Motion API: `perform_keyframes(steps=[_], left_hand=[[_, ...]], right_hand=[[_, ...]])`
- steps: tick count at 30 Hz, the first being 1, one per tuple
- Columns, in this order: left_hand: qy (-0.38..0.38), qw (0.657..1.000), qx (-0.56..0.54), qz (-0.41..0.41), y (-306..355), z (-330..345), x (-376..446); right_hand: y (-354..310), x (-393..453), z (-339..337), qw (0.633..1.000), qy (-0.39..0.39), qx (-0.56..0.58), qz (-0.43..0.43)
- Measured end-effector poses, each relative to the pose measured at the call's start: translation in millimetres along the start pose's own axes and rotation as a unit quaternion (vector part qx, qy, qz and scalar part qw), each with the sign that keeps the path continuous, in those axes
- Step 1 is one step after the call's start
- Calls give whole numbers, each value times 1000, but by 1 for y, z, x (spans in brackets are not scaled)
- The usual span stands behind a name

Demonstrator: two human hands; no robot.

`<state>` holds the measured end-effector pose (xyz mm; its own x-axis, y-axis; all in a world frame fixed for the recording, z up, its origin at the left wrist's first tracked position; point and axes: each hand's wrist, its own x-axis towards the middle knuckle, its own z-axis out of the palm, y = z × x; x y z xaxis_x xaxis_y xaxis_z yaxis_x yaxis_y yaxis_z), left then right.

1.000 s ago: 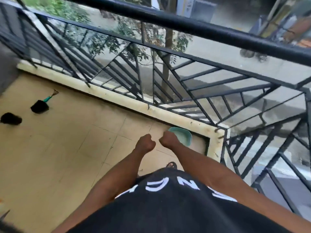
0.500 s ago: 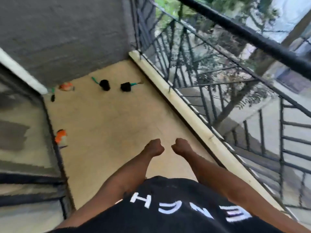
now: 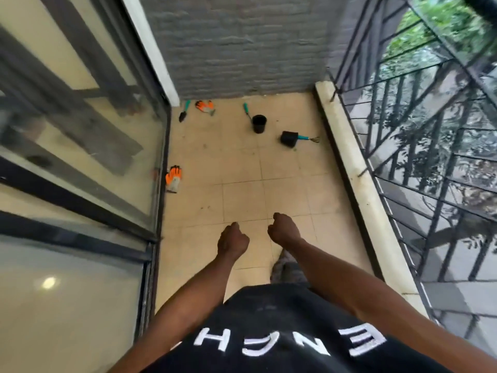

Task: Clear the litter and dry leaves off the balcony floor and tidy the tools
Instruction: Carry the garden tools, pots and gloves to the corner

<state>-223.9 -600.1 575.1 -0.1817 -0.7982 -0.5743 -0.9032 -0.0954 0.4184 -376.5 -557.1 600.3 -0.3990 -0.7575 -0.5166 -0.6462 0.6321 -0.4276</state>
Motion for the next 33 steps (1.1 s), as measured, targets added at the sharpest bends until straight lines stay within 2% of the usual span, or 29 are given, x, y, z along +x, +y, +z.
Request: perform_keyframes(steps=[8, 14, 19, 27, 33], left_hand=[[10, 999, 41, -24, 39, -62, 124], [17, 999, 22, -38, 102, -128, 231], [15, 999, -7, -29, 143, -160, 292], [22, 997, 0, -72, 140, -229, 422], [17, 998, 10, -63, 125, -343, 549]], right_hand=[[-56, 148, -48, 996, -39, -41, -63], [-112, 272, -122, 998, -29, -22, -51], [-145, 337, -142, 998, -35, -25, -38], [-215, 461, -154, 994, -65, -68, -62], [-322, 575, -173, 997, -61, -41, -39]])
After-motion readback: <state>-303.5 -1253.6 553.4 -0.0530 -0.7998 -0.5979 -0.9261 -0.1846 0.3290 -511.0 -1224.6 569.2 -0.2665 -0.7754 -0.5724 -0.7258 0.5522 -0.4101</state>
